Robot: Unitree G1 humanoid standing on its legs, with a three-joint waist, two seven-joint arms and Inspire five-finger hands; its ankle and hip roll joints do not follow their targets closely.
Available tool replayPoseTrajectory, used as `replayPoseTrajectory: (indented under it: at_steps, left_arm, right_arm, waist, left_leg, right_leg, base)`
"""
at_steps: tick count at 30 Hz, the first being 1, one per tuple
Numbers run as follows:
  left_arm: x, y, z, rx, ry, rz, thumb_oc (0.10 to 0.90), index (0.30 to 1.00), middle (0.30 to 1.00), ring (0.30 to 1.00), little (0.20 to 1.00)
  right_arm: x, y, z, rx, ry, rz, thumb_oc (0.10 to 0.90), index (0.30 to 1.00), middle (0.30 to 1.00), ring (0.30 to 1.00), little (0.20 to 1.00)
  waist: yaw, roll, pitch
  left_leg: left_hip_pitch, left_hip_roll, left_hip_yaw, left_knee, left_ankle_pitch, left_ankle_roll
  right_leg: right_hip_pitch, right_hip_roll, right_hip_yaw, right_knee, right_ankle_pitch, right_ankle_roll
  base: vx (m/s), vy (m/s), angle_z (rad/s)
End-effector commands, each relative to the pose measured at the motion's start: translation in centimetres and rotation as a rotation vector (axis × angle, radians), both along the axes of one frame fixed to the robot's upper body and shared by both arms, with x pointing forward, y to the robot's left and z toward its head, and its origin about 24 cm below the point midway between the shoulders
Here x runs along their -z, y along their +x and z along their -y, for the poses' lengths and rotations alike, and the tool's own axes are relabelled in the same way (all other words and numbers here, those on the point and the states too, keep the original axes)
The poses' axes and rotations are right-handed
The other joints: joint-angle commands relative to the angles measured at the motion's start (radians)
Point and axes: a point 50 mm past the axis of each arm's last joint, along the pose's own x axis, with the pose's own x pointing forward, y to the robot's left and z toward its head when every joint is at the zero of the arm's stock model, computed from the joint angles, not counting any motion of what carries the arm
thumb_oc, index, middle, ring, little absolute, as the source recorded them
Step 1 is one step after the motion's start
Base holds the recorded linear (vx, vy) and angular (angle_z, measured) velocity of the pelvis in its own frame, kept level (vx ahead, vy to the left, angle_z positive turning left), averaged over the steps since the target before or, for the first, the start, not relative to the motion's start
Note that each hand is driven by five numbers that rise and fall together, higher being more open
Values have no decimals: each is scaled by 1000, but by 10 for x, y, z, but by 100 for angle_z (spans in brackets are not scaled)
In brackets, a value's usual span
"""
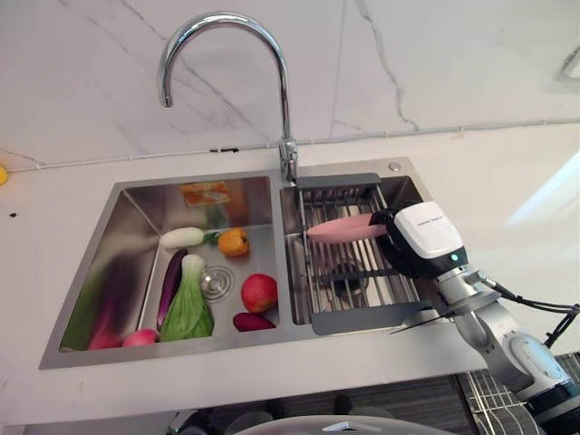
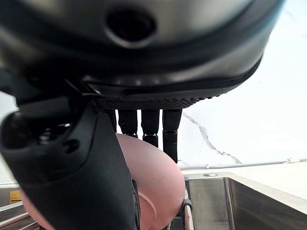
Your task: Place the dishes in the dishwasher.
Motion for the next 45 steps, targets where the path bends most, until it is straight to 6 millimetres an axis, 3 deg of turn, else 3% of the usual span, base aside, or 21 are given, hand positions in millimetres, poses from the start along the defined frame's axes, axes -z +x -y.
replayPoseTrajectory:
  at_steps: [1, 12, 14, 15, 16, 17, 18, 19, 21, 22, 24, 27, 28, 29, 31, 34, 37, 40, 41, 43, 45]
  left_arm:
    - [-2, 29, 9, 118, 26, 37, 800, 900, 900, 900, 900]
    - [-6, 44, 13, 177, 28, 83, 800, 900, 900, 900, 900]
    - [-8, 50, 14, 189, 41, 98, 800, 900, 900, 900, 900]
    - [-7, 53, 19, 472, 121, 27, 800, 900, 900, 900, 900]
    - [-12, 70, 30, 678, 111, 51, 800, 900, 900, 900, 900]
    - [-22, 93, 28, 734, 170, 121, 800, 900, 900, 900, 900]
    - [-21, 92, 19, 583, 145, 101, 800, 900, 900, 900, 900]
    - [-21, 91, 17, 190, 47, 192, 800, 900, 900, 900, 900]
    - [-24, 97, 25, 136, 13, 252, 800, 900, 900, 900, 900]
    - [-31, 111, 36, 150, -33, 331, 800, 900, 900, 900, 900]
    - [-41, 127, 57, 310, -104, 381, 800, 900, 900, 900, 900]
    - [-40, 124, 55, 316, -103, 366, 800, 900, 900, 900, 900]
    - [-32, 114, 51, 263, -105, 313, 800, 900, 900, 900, 900]
    - [-32, 114, 52, 263, -106, 314, 800, 900, 900, 900, 900]
    - [-26, 108, 46, 241, -79, 271, 800, 900, 900, 900, 900]
    - [-30, 112, 25, 181, -11, 278, 800, 900, 900, 900, 900]
    - [-26, 93, -7, 82, 44, 217, 800, 900, 900, 900, 900]
    - [-26, 81, -27, 62, 106, 175, 800, 900, 900, 900, 900]
    - [-25, 76, -32, -10, 100, 176, 800, 900, 900, 900, 900]
    - [-25, 75, -31, -11, 99, 175, 800, 900, 900, 900, 900]
    - [-22, 68, -31, -143, 66, 186, 800, 900, 900, 900, 900]
  right_arm:
    - [-66, 13, -4, -39, 145, 279, 400, 300, 300, 300, 300]
    - [-99, -12, -1, -71, 117, 456, 400, 300, 300, 300, 300]
    - [-96, -14, 2, -55, 125, 453, 400, 300, 300, 300, 300]
    - [-103, -16, 3, -51, 113, 491, 400, 300, 300, 300, 300]
    - [-108, -19, 4, -61, 98, 525, 400, 300, 300, 300, 300]
    - [-108, -22, 2, -80, 111, 527, 400, 300, 300, 300, 300]
    - [-112, -25, 3, -75, 119, 550, 400, 300, 300, 300, 300]
    - [-108, -31, 9, -26, 136, 525, 400, 300, 300, 300, 300]
    - [-108, -34, 12, 9, 154, 533, 400, 300, 300, 300, 300]
    - [-105, -38, 16, 44, 173, 526, 400, 300, 300, 300, 300]
    - [-109, -50, 32, 138, 136, 552, 400, 300, 300, 300, 300]
    - [-118, -60, 41, 187, 80, 617, 400, 300, 300, 300, 300]
    - [-127, -70, 48, 238, 51, 687, 400, 300, 300, 300, 300]
    - [-128, -70, 48, 238, 50, 689, 400, 300, 300, 300, 300]
    - [-136, -73, 48, 240, 53, 770, 400, 300, 300, 300, 300]
    - [-149, -69, 47, 229, 60, 874, 400, 300, 300, 300, 300]
    - [-143, -60, 57, 285, 80, 825, 400, 300, 300, 300, 300]
    - [-138, -51, 56, 275, 58, 769, 400, 300, 300, 300, 300]
    - [-134, -48, 61, 304, 6, 727, 400, 300, 300, 300, 300]
    - [-134, -48, 61, 305, 3, 725, 400, 300, 300, 300, 300]
    - [-126, -47, 72, 388, -24, 682, 400, 300, 300, 300, 300]
  waist:
    - [39, -10, -28]
    - [19, -11, -24]
    - [16, -11, -21]
    - [5, -13, -16]
    - [-5, -10, -14]
    - [-15, -10, -15]
    - [-20, -14, -7]
    - [-29, -20, -3]
    - [-33, -22, -9]
    - [-42, -24, -11]
    - [-75, -26, -20]
    - [-102, -23, -24]
    - [-140, -23, -23]
    - [-137, -22, -24]
    - [-177, -31, -14]
    - [-221, -67, 10]
    - [-184, -83, -5]
    - [-91, -92, -30]
    - [-39, -111, -43]
    - [-37, -113, -43]
    - [5, -145, -57]
  left_leg:
    - [9, 79, 66, 10, -53, -93]
    - [11, 85, 67, 10, -55, -96]
    - [9, 86, 65, 10, -54, -97]
    - [5, 86, 66, 10, -47, -96]
    - [-2, 86, 68, 10, -41, -96]
    - [-3, 86, 68, 10, -55, -98]
    - [-13, 88, 70, 10, -50, -97]
    - [-23, 89, 80, 10, -39, -91]
    - [-23, 89, 84, 10, -51, -89]
    - [-21, 85, 91, 10, -56, -84]
    - [-16, 73, 101, 10, -74, -65]
    - [-12, 63, 106, 10, -84, -58]
    - [-11, 50, 119, 10, -96, -48]
    - [-12, 50, 122, 10, -97, -47]
    - [-18, 45, 164, 10, -106, -39]
    - [-78, 53, 298, 10, -102, -31]
    - [-158, 108, 414, 10, -59, -30]
    - [-176, 164, 532, 25, -39, -35]
    - [-198, 173, 575, 35, -19, -34]
    - [-196, 171, 577, 37, -21, -34]
    - [-243, 198, 611, 77, 4, -57]
  right_leg:
    - [31, -99, -59, 19, -104, 94]
    - [29, -96, -60, 19, -105, 94]
    - [29, -94, -61, 19, -105, 94]
    - [24, -93, -61, 19, -99, 94]
    - [14, -92, -57, 19, -91, 95]
    - [9, -88, -47, 19, -104, 95]
    - [-4, -87, -40, 19, -98, 95]
    - [-27, -85, -22, 27, -84, 92]
    - [-29, -84, -12, 26, -91, 91]
    - [-33, -84, 0, 29, -91, 91]
    - [-47, -97, 29, 56, -96, 97]
    - [-60, -106, 46, 77, -97, 101]
    - [-92, -114, 82, 98, -90, 111]
    - [-95, -115, 86, 100, -90, 112]
    - [-143, -113, 139, 86, -46, 133]
    - [-294, -76, 245, 29, 89, 181]
    - [-316, -68, 163, 31, 71, 184]
    - [-180, -139, -27, 61, -3, 177]
    - [-79, -185, -37, 95, -27, 178]
    - [-76, -188, -36, 91, -26, 180]
    - [-46, -189, -80, 23, -49, 198]
  base:
    - [0, 0, 0]
    - [-3, 0, 0]
    - [0, -11, 1]
    - [-48, -34, -1]
    - [18, -47, 0]
    - [0, 0, 0]
    - [-34, 2, 1]
    - [-59, 18, -5]
    - [30, 10, -24]
    - [49, 17, -29]
    - [84, 72, -18]
    - [78, 143, -14]
    - [18, 120, -9]
    - [7, 169, -23]
    - [-118, 145, -51]
    - [-304, 136, -136]
    - [-286, -53, -210]
    - [-263, -33, -185]
    - [-213, -38, -234]
    - [-128, -25, -118]
    - [-170, -138, -46]
